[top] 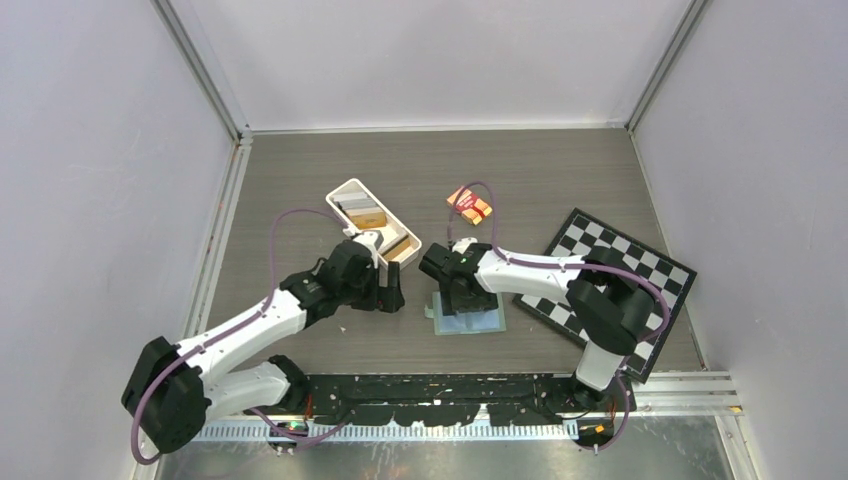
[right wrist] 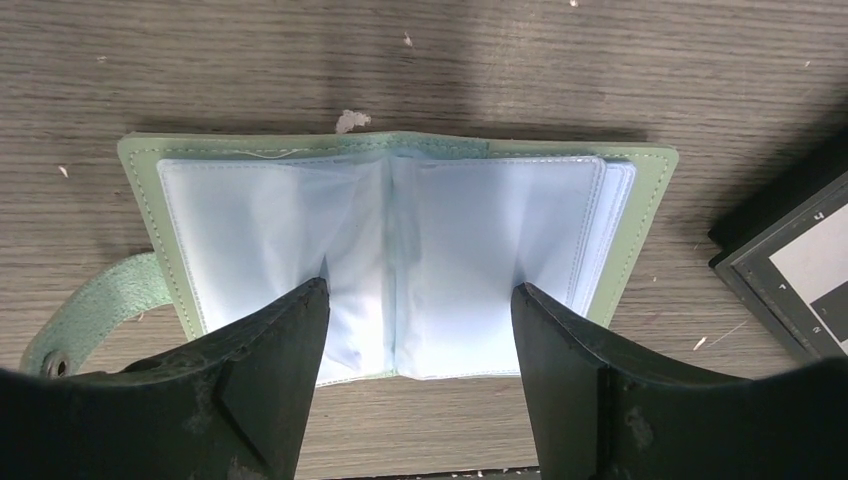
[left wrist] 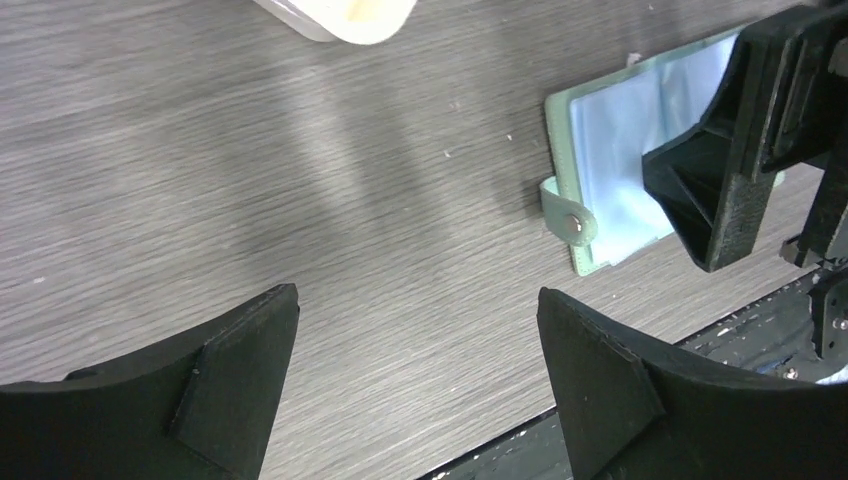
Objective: Put the credit cards into the card holder
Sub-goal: Pick up the credit card from the storage box.
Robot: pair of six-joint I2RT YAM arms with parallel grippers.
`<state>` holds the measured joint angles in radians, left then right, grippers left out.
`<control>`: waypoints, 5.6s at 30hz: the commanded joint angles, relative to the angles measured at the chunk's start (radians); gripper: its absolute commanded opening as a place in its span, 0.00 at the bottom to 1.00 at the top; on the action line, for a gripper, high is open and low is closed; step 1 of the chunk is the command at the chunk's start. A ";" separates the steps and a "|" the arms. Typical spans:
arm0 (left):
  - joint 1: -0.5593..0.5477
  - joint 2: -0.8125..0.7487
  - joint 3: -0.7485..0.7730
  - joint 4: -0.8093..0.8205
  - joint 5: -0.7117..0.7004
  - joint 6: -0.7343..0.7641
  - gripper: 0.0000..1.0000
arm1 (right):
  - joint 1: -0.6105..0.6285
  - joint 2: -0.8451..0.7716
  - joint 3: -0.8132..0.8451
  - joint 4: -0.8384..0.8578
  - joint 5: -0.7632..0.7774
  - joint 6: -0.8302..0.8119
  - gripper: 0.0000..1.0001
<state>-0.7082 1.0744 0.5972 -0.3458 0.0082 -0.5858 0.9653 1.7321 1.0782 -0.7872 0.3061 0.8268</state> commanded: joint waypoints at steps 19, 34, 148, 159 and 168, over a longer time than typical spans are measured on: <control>0.190 0.118 0.446 -0.357 0.025 0.302 0.94 | 0.012 -0.151 0.028 0.088 0.039 -0.044 0.75; 0.255 0.264 0.574 -0.339 -0.020 0.528 0.90 | -0.023 -0.206 -0.044 0.252 -0.073 -0.073 0.75; 0.378 0.796 0.806 -0.041 -0.073 0.984 0.80 | -0.185 -0.166 -0.218 0.595 -0.449 -0.082 0.70; 0.373 0.794 0.774 0.034 -0.182 0.987 0.73 | -0.186 -0.182 -0.238 0.609 -0.448 -0.067 0.69; 0.358 0.724 0.747 0.069 -0.208 0.994 0.60 | -0.185 -0.192 -0.246 0.612 -0.445 -0.058 0.69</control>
<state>-0.3496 1.8721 1.3453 -0.3523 -0.1459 0.3832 0.7834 1.5734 0.8360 -0.2058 -0.1337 0.7597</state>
